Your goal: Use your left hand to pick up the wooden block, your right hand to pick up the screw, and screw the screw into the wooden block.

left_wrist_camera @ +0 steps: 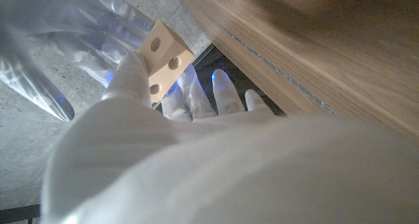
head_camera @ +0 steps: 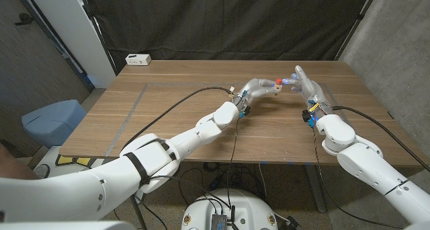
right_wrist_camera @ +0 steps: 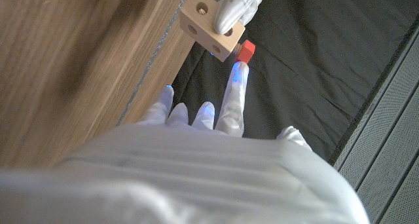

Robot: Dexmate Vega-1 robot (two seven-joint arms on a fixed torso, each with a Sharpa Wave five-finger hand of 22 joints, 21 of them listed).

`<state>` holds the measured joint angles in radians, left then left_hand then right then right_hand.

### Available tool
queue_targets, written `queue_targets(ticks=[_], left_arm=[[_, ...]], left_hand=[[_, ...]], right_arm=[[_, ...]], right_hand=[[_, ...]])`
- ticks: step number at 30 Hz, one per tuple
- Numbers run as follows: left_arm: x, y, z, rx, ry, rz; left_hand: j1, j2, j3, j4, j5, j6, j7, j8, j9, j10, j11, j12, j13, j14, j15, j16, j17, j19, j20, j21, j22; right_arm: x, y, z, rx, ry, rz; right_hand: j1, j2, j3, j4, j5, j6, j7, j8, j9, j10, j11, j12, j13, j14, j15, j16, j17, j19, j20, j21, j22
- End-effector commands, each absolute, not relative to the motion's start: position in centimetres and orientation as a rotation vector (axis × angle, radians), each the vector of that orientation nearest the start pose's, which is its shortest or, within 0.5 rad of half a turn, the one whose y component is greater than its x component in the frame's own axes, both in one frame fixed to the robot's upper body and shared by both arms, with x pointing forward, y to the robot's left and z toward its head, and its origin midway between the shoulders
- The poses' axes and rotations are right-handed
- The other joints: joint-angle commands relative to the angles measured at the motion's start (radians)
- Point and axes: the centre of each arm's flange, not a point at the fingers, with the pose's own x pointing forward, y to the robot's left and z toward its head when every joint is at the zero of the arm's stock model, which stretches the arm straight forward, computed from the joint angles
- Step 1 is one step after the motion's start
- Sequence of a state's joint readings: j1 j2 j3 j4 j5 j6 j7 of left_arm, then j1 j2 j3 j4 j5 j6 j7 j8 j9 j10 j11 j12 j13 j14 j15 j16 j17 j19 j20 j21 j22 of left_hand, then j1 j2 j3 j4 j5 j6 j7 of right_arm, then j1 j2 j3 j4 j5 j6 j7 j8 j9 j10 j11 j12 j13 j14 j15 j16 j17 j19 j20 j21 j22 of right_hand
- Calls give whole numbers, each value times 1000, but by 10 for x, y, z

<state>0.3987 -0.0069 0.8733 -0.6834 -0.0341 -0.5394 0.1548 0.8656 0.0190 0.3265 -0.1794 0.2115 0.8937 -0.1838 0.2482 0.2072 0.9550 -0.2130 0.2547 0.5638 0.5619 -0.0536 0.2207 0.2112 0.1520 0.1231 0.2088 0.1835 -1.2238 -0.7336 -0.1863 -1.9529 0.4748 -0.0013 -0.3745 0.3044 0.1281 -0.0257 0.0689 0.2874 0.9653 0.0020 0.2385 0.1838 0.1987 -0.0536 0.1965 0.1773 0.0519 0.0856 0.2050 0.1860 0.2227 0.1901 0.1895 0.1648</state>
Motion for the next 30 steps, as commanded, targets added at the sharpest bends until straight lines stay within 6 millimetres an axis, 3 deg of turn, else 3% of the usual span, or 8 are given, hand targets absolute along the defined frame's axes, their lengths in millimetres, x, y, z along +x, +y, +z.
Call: queue_targets(ticks=[1,30], left_arm=[[663,-43,-3,515,-803,-508],[661,-42,-6,508,-803,-503]], left_hand=[[40,66,32,27,3,91,24,9,1,15,-3,6,16,10,-88,-3,5,10,1,3,4],[36,68,35,29,5,92,25,10,1,16,-3,7,16,11,-88,-5,4,10,1,3,4]], right_arm=[[531,-299,-21,-184,-591,-24],[530,-288,-23,-177,-598,12]], right_hand=[[6,0,1,-4,8,16,0,3,3,12,-2,5,1,6,3,5,3,11,4,3,4],[11,3,4,-6,9,32,-1,-3,2,18,-5,0,1,12,-1,3,2,13,3,1,4]])
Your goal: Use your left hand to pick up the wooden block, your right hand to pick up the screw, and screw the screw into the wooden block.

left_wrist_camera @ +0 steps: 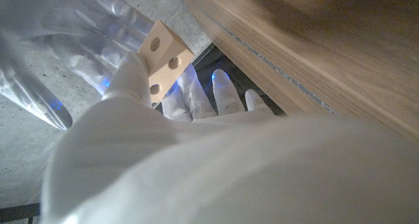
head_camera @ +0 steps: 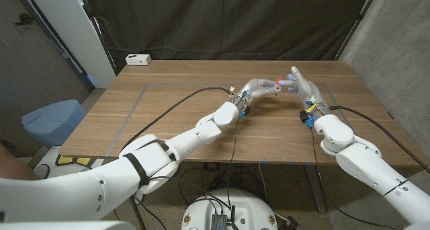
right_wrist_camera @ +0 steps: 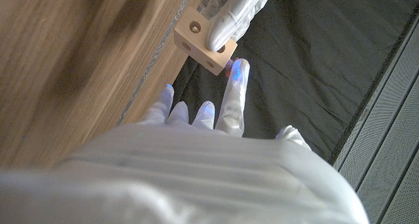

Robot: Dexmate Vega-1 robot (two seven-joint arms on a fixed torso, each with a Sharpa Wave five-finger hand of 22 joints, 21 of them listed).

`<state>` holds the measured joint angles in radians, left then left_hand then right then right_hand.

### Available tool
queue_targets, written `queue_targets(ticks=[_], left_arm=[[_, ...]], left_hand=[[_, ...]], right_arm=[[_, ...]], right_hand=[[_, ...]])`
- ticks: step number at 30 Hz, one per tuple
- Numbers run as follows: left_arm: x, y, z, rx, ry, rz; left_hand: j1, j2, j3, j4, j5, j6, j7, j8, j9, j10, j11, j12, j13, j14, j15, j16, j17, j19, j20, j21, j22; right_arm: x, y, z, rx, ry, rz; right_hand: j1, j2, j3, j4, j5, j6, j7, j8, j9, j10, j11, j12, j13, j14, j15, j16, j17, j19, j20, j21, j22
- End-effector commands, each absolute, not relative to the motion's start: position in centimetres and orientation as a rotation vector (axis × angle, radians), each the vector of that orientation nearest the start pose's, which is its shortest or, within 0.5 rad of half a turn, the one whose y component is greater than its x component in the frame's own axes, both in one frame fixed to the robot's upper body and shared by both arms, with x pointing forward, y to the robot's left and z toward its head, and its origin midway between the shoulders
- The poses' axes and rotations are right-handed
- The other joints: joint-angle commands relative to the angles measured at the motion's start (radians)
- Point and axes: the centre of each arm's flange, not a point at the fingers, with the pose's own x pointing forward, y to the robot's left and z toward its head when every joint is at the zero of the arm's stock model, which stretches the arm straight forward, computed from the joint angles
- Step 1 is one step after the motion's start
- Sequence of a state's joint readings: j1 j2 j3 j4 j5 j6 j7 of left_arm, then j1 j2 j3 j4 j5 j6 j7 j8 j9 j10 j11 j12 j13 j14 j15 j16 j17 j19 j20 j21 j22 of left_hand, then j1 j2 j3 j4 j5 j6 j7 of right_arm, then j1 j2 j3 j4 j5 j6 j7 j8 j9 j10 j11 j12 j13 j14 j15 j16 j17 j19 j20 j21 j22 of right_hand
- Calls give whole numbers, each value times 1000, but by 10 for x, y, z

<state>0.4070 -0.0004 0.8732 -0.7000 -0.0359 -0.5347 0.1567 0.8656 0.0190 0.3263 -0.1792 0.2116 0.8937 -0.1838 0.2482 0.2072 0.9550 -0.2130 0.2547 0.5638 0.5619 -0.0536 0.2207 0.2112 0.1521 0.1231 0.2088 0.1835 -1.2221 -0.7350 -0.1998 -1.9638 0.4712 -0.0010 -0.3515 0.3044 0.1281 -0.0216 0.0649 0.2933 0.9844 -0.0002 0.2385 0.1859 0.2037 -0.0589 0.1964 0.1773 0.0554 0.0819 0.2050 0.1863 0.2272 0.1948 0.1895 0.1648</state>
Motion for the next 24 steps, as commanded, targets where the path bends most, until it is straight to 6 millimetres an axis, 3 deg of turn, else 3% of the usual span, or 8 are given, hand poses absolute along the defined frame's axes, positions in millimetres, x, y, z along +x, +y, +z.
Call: queue_targets(ticks=[1,16,24], left_arm=[[661,-42,-6,508,-804,-503],[660,-43,-5,509,-810,-505],[658,-42,-4,511,-817,-504]], left_hand=[[36,68,35,29,4,92,25,9,1,16,-3,7,16,11,-88,-4,4,10,1,3,4],[35,69,35,29,5,91,26,9,1,15,-3,6,16,12,-88,-4,4,10,1,3,4],[35,68,36,28,5,93,24,10,1,16,-3,7,17,11,-89,-5,4,10,1,3,4]], right_arm=[[530,-289,-23,-177,-598,10],[521,-301,-24,-182,-591,-47],[522,-304,-23,-185,-586,-55]], right_hand=[[11,3,0,-2,3,13,1,-4,0,13,0,0,1,8,2,3,2,10,-3,1,4],[15,4,2,-3,3,3,1,-15,1,31,18,3,2,12,4,2,2,14,-4,1,4],[17,1,2,-5,2,-58,-16,-41,4,13,29,-8,3,7,12,-2,3,13,-4,-1,4]])
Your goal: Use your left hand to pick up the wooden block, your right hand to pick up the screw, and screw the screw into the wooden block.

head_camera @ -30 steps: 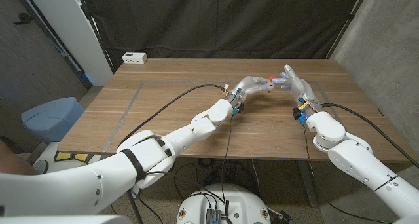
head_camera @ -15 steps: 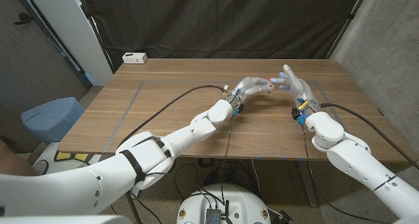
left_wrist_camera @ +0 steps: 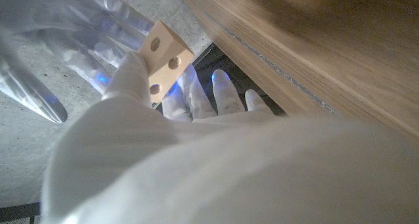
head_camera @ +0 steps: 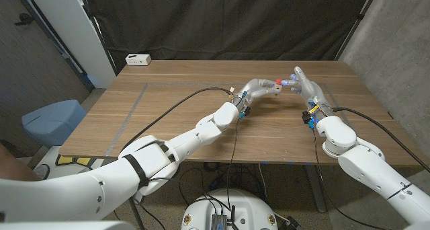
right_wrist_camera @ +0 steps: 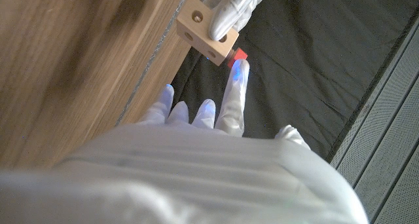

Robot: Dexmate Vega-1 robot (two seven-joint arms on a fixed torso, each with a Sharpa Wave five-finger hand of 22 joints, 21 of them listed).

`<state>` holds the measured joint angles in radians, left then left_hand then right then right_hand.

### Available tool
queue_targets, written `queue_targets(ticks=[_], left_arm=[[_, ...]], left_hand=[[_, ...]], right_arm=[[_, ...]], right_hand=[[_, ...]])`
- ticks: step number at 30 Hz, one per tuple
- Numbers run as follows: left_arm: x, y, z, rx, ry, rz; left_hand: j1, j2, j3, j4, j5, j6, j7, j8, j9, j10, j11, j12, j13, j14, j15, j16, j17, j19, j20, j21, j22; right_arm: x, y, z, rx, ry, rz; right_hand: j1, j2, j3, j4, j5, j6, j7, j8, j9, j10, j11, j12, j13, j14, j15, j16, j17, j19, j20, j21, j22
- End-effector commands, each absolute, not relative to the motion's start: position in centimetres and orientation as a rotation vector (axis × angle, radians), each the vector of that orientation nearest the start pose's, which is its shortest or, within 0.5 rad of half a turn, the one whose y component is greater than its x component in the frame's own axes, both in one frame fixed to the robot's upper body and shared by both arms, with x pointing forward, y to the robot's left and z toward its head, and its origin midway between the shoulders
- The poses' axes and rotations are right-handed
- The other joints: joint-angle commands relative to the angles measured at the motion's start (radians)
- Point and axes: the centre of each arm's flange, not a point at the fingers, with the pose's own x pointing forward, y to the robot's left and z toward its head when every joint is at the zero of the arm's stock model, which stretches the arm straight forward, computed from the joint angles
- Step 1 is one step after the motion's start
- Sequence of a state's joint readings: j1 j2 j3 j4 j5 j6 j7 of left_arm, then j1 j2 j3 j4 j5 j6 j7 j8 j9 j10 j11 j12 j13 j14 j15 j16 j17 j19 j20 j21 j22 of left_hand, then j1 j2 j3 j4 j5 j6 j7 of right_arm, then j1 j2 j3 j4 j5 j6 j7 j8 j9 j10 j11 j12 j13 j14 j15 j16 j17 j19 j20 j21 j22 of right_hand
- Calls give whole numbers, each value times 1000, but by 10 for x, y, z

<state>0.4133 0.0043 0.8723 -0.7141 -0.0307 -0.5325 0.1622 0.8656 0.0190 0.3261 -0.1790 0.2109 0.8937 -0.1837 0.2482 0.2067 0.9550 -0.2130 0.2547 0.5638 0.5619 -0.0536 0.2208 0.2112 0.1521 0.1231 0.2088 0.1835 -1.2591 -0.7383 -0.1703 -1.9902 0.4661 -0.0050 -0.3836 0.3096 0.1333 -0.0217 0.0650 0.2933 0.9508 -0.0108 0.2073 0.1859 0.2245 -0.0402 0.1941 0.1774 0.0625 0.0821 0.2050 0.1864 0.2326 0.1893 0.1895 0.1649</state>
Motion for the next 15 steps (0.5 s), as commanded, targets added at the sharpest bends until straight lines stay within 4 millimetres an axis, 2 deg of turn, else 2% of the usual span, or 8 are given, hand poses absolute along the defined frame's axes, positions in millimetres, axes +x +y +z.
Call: queue_targets(ticks=[1,5,15], left_arm=[[658,-42,-4,511,-818,-504],[657,-42,-4,513,-820,-505],[656,-42,-4,514,-823,-502]], left_hand=[[35,68,36,28,6,93,24,10,2,16,-3,7,16,11,-89,-5,4,10,1,3,4],[35,67,36,28,6,92,25,9,2,16,-3,7,16,12,-89,-5,3,10,0,3,4],[33,68,36,28,6,90,26,8,2,15,-3,6,16,12,-88,-5,4,10,1,3,4]], right_arm=[[523,-304,-23,-185,-584,-51],[524,-305,-22,-186,-581,-49],[528,-305,-23,-185,-575,-31]], right_hand=[[12,-5,2,-5,2,-34,-11,-13,5,-12,10,-7,3,0,15,-2,3,6,2,-2,4],[12,-8,1,-6,1,-59,-12,-19,7,-30,17,-13,3,-7,21,-5,3,4,4,-2,4],[9,-14,-3,-5,0,-115,-17,-29,10,-56,18,-16,4,-22,29,-9,4,-5,7,-5,4]])
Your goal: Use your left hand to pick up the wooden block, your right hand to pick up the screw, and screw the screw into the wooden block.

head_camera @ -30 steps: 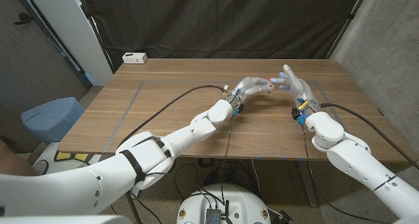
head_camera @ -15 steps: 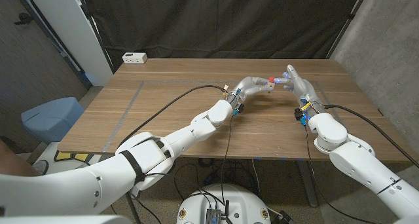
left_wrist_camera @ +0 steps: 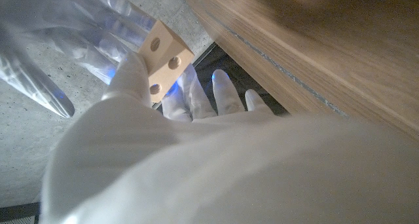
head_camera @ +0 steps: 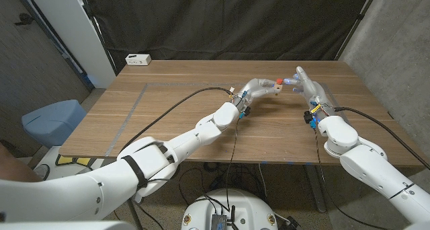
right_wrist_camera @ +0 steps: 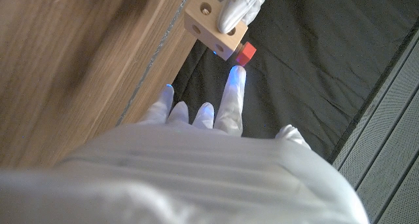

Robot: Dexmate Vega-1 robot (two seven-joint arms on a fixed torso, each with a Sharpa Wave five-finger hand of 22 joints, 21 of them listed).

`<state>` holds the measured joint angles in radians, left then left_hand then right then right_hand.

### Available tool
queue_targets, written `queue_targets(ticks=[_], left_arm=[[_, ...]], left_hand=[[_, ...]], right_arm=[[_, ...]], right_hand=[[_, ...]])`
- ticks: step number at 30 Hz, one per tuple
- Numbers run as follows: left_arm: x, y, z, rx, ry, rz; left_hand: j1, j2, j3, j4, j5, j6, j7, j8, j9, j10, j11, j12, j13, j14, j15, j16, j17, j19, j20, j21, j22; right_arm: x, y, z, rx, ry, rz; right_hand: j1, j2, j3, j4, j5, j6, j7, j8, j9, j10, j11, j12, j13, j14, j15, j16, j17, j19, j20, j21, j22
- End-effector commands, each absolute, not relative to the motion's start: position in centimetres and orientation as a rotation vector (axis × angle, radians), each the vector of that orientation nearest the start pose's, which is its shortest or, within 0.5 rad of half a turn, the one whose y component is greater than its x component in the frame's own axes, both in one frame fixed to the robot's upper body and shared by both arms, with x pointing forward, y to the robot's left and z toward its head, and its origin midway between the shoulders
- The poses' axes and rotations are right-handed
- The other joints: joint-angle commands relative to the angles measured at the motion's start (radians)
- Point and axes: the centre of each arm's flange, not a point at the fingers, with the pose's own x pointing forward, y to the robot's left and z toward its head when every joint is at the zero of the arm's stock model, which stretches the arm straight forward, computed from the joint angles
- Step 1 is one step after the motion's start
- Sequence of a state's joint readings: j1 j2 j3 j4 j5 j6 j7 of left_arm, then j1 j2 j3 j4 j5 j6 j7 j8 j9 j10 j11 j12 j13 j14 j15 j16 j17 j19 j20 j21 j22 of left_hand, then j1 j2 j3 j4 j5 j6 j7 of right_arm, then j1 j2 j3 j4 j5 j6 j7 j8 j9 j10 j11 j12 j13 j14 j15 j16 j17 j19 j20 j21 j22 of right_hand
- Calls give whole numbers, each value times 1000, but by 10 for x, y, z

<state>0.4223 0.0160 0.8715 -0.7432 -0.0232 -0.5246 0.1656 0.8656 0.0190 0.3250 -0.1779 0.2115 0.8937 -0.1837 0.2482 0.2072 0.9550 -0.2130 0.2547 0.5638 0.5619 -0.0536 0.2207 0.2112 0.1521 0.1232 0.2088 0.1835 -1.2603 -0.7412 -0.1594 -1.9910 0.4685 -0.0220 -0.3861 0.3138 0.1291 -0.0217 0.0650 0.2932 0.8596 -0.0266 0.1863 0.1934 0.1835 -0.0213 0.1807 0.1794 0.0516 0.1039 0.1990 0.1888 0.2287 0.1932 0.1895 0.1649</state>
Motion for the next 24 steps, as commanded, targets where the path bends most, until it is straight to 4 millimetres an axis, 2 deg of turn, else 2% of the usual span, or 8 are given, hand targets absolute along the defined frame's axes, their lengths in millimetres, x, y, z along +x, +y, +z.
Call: queue_targets(ticks=[1,8,13,18,24], left_arm=[[656,-42,-4,514,-823,-501],[656,-42,-4,513,-821,-503],[656,-42,-4,513,-820,-504],[656,-42,-5,513,-817,-505],[656,-41,-5,514,-816,-503]], left_hand=[[33,67,37,27,5,91,25,9,1,15,-3,6,16,12,-88,-5,4,10,0,3,4],[33,69,38,27,5,91,24,9,1,14,-3,6,15,10,-88,-5,4,10,0,3,4],[32,68,38,27,5,91,26,9,1,14,-3,6,15,11,-87,-5,4,10,1,3,4],[32,67,38,27,5,90,26,9,1,14,-3,6,15,12,-88,-5,4,10,0,3,4],[31,68,38,27,5,91,28,8,1,14,-3,6,15,12,-88,-5,4,10,0,3,4]], right_arm=[[528,-305,-22,-186,-574,-28],[530,-304,-21,-191,-573,-7],[532,-303,-20,-194,-574,9],[535,-301,-18,-196,-575,26],[538,-298,-16,-197,-580,37]], right_hand=[[4,-10,-4,-4,0,-29,-1,-8,3,-19,-3,-4,2,-12,8,-4,2,-2,4,-5,4],[-3,-15,-10,-1,-2,-82,-12,-12,4,-52,-1,-6,2,-33,10,-8,3,-12,4,-7,4],[-9,-17,-13,2,-3,-117,-10,-15,3,-72,-7,-7,2,-43,16,-9,4,-19,4,-7,4],[-14,-18,-16,4,-4,-134,-8,-14,3,-82,1,-6,2,-51,18,-9,5,-29,5,-9,4],[-17,-18,-18,6,-4,-141,-8,-10,2,-99,-13,-8,2,-56,18,-9,5,-35,6,-9,4]])
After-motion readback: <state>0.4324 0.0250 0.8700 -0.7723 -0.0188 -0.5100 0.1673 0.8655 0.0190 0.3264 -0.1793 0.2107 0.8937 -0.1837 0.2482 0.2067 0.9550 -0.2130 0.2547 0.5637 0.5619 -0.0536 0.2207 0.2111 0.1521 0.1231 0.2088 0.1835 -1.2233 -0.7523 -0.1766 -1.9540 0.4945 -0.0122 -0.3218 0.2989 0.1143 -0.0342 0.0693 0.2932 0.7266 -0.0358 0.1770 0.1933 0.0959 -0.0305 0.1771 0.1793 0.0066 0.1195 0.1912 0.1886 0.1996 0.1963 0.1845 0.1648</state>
